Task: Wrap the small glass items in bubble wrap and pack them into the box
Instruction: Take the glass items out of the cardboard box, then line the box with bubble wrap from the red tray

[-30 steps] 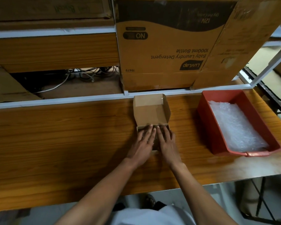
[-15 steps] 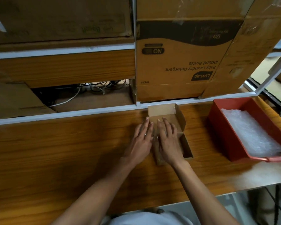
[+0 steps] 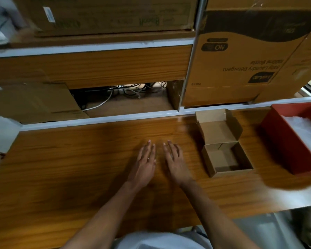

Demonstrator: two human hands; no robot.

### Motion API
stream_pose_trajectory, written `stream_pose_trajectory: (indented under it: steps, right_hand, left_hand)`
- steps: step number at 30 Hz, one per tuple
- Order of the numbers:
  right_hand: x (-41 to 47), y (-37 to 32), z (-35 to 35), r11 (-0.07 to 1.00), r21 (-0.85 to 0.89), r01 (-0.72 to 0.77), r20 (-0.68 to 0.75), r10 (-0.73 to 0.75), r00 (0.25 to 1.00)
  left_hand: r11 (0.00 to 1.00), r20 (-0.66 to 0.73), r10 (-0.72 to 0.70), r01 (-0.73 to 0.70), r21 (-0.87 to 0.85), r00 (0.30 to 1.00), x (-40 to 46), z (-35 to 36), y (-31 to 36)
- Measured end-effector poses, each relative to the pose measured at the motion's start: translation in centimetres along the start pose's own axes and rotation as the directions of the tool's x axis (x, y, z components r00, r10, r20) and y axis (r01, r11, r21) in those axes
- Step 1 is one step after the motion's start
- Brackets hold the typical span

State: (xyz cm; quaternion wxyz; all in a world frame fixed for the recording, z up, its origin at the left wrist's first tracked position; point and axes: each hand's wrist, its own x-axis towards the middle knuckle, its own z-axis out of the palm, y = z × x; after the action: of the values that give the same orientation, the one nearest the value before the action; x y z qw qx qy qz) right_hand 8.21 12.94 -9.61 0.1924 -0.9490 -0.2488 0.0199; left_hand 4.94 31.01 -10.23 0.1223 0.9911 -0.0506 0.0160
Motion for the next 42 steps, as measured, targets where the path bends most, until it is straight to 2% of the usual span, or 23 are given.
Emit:
stream_pose_trajectory:
  steps: [6,9,12,15,18,21,23,25,28,31,38,40,42]
  right_hand:
    - [0.2,-1.0,1.4,0.999,-0.048,-0.025,-0.011,0.025,1.000]
    - [0.0,-1.0,1.3,0.999,-0.032,-0.019,-0.009,0.019,1.000]
    - [-1.0,-0.5,0.6,0.999,-0.032,0.010,-0.090,-0.013,0.996]
    - [-2.6,0.9,-1.1,0.998,0.018,-0.062,-0.220,0.064,0.973]
    - [-5.0,4.4,-3.1,0.987,-0.006,-0.159,-0.340,0.147,0.929]
    - [-8.0,9.7,-4.6,0.946,-0.085,-0.314,-0.341,0.269,0.901]
    - [-10.0,13.2,-5.5,0.896,-0.131,-0.424,-0.295,0.373,0.880]
    - [-11.7,16.3,-6.3,0.854,-0.122,-0.506,-0.233,0.471,0.851]
    - [-13.0,19.3,-7.4,0.821,-0.055,-0.568,-0.116,0.560,0.820]
    - [-13.5,20.3,-7.8,0.835,0.002,-0.550,-0.054,0.549,0.834]
    - [-13.8,21.2,-8.9,0.872,0.078,-0.482,-0.072,0.488,0.870]
    - [-14.1,21.8,-10.3,0.884,0.100,-0.456,-0.107,0.465,0.879]
    - [-14.3,23.0,-12.1,0.905,0.107,-0.411,-0.219,0.425,0.878]
  left_hand:
    - [0.998,0.006,-0.002,0.002,-0.062,1.000,-0.1,0.7,-1.7]
    - [1.000,0.014,-0.024,0.024,-0.019,1.000,-0.5,0.6,-1.7]
    - [0.998,-0.032,-0.058,0.059,0.011,0.998,-1.1,-0.6,-0.4]
    - [0.997,-0.119,-0.076,0.073,-0.033,0.990,-1.6,-2.0,2.8]
    - [0.987,-0.199,0.068,-0.095,-0.127,0.978,-1.7,-1.7,7.9]
    - [0.930,-0.110,0.163,-0.190,-0.314,0.980,-0.7,0.7,13.6]
    - [0.907,0.038,0.172,-0.143,-0.396,0.984,0.3,2.4,17.0]
    - [0.913,0.199,0.154,-0.063,-0.402,0.968,1.3,4.3,19.4]
    - [0.934,0.249,0.139,-0.043,-0.355,0.958,2.3,6.8,21.3]
    - [0.940,0.261,0.073,0.021,-0.341,0.962,2.6,8.9,22.0]
    - [0.951,0.161,-0.049,0.095,-0.293,0.986,2.9,8.4,24.0]
    - [0.967,0.095,-0.094,0.113,-0.229,0.991,2.6,6.8,25.9]
    - [0.979,0.008,-0.081,0.081,-0.188,0.997,2.7,5.4,28.3]
